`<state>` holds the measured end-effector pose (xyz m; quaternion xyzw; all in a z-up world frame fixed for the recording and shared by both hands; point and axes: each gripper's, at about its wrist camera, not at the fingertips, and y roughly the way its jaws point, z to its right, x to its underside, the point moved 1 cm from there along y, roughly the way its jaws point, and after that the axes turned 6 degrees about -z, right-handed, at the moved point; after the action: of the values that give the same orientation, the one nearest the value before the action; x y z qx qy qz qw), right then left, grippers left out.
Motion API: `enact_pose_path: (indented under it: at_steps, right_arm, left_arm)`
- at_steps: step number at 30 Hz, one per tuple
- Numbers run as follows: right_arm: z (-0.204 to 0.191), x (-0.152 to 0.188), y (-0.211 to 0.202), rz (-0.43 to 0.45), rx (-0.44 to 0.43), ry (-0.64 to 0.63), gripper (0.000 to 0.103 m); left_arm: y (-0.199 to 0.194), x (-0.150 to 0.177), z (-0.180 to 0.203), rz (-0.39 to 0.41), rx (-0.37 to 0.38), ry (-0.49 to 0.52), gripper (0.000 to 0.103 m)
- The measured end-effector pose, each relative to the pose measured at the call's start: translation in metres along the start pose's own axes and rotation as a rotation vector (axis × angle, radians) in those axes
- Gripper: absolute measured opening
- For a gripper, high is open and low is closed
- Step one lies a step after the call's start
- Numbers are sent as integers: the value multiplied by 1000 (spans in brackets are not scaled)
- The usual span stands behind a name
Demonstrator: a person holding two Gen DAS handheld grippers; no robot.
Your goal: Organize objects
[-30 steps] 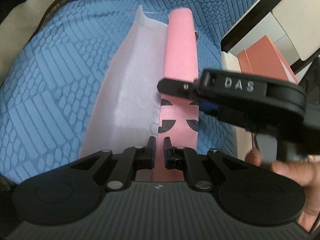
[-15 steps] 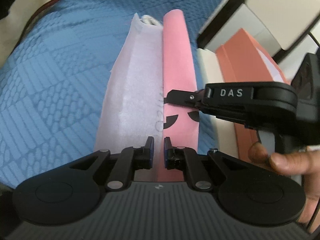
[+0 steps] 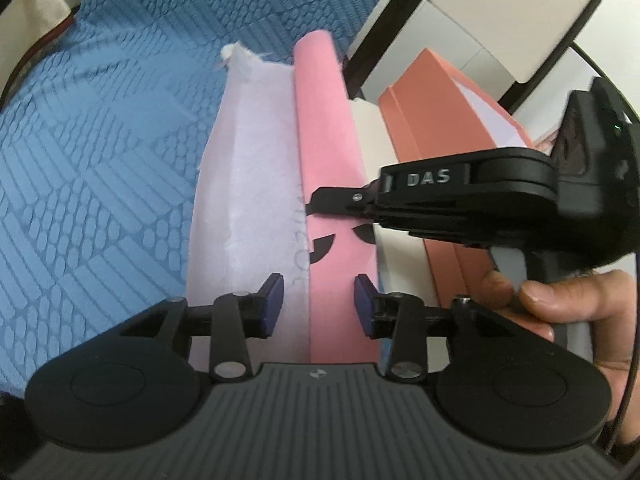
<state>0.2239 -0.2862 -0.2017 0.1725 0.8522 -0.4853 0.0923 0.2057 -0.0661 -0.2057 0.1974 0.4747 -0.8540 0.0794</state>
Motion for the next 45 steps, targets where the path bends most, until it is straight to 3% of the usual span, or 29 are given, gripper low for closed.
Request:
enact_pose_path:
  at_steps: [7,12,14,18,22,28,35,41,45]
  right_arm:
    - [-1,0,2,-15,7,6,7]
    - [0,0,4,-21,21,4,7]
    - [0,0,3,-19,25,3,9]
    - [-2,-1,-1,11,19,-24,16]
    - [4,-5,-7,56,-72,33,18]
    - [-4,-4,-1,48,-66,-3,18]
    - [-10,3,19,-18,-45,-44,17]
    - [-10,3,29,-40,-26,-34,17]
    - [-13,3,33,-44,-22,-40,16]
  left_arm:
    - [6,2,13,-10,16,57,45]
    - [21,12,26,-39,-48,129,43]
    - [23,13,29,-40,-74,140,35]
    - [21,10,16,-40,-45,53,22]
    - [18,5,-8,-62,9,-105,13]
    - [22,3,-41,-101,83,-302,9]
    - [24,4,-46,-108,70,-321,10]
    - [12,6,-50,-67,42,-340,16]
    - [-5,4,-46,-19,-44,-279,18]
